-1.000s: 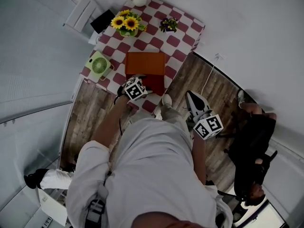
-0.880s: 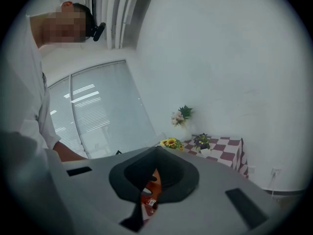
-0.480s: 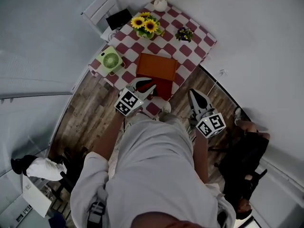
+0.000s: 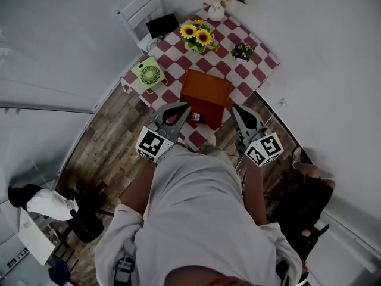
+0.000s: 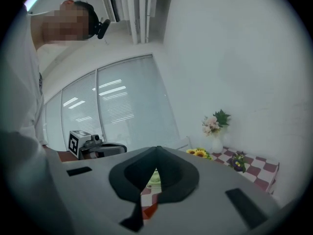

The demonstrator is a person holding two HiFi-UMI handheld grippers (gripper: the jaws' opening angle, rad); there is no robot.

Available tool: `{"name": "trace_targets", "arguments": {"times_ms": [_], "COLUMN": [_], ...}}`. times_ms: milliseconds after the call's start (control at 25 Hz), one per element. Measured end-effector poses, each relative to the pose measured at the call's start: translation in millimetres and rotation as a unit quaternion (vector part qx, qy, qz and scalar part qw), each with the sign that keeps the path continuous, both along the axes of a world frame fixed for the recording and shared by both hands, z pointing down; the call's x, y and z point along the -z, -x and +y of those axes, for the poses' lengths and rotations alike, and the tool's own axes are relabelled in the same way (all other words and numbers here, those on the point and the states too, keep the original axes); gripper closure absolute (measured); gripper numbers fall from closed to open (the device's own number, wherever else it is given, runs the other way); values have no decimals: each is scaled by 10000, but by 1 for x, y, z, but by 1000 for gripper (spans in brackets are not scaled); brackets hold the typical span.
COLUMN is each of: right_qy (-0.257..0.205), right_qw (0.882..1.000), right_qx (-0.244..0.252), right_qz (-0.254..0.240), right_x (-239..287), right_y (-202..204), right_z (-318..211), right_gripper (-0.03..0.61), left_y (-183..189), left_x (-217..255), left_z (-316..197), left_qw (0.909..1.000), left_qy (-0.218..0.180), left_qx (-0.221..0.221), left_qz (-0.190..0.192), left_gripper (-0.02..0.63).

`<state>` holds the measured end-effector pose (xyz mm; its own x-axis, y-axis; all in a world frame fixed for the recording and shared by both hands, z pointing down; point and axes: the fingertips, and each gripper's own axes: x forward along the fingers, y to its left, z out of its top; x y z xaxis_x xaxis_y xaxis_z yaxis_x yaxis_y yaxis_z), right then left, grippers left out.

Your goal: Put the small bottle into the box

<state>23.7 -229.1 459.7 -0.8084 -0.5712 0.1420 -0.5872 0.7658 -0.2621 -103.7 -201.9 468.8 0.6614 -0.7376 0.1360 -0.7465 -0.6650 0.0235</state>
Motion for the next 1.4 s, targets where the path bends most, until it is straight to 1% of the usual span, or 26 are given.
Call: {"name": "trace_targets", "arguments": {"times_ms": [80,160,320,440,520,680,800,880,960,1080,1240,1400], "right_qy": [-244,-653,-1469,-1862,-1893,-1808,-1740,-1662,-1690,-1764,-1806,-1884], "right_qw": [9997,9978,9889,9814,9811,9826,9841,9856,9849,9833,9825,9807], "right_qx": [27,-2,60,131,116,41,56,112,203,310,358,400], "right_qz": [54,137,236,441,385,420,339,284,306,323,281,331], "right_x": [12,30,66,82,90,98,99,97,98,103,108,108], "right_y": [10,20,43,62,73,89,100,103,107,111,107,101], "right_z": [-1,-2,5,11,11,15,23,30,36,41,44,42], "right_gripper": [577,577,577,578,578,578,578,578,578,578,578,578], "left_y": [10,23,45,56,62,69,77,78,77,71,59,52], "left_x": [17,32,57,76,84,102,102,102,103,107,107,107], "left_z": [3,6,7,7,9,16,18,24,29,34,39,36], "left_qw": [9995,9982,9947,9916,9911,9894,9896,9896,9896,9900,9904,9899], "left_qy": [-240,-431,-649,-864,-931,-1019,-1051,-1016,-989,-1008,-1041,-1053], "left_qx": [190,378,666,800,806,798,719,671,616,543,483,497], "left_qz": [96,191,436,531,511,663,676,768,849,827,775,815], "left_gripper": [615,615,615,615,615,615,615,615,615,615,615,615]}}
